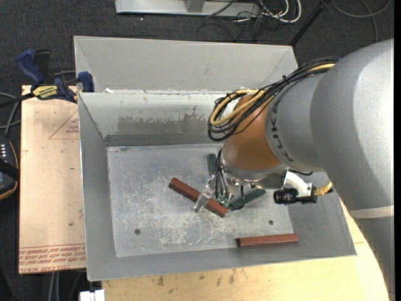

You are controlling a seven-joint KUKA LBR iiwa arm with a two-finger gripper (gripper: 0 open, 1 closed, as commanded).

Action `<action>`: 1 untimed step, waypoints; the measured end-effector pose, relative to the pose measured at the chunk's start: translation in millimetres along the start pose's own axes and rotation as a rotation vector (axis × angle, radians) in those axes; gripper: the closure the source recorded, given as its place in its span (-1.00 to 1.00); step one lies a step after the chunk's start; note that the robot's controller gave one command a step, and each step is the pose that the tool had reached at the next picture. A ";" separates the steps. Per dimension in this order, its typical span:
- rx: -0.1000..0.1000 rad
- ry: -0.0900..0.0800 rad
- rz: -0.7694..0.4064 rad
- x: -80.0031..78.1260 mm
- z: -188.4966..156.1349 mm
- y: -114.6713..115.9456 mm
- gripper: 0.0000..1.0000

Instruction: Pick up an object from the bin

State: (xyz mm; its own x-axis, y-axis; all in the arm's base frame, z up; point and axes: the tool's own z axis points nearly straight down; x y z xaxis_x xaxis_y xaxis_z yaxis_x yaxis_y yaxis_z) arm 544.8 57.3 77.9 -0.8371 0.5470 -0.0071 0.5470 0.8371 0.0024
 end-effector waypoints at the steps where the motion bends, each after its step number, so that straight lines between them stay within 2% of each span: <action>1: 0.000 0.000 0.000 0.0 0.0 0.1 1.00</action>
Offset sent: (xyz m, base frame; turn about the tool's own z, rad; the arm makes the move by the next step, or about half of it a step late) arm 0.0000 0.0000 0.0347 0.0000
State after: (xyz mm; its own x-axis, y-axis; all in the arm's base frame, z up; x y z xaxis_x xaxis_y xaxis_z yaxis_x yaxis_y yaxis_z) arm 544.8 57.3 77.9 -0.8372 0.5469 -0.0074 0.5469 0.8372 0.0026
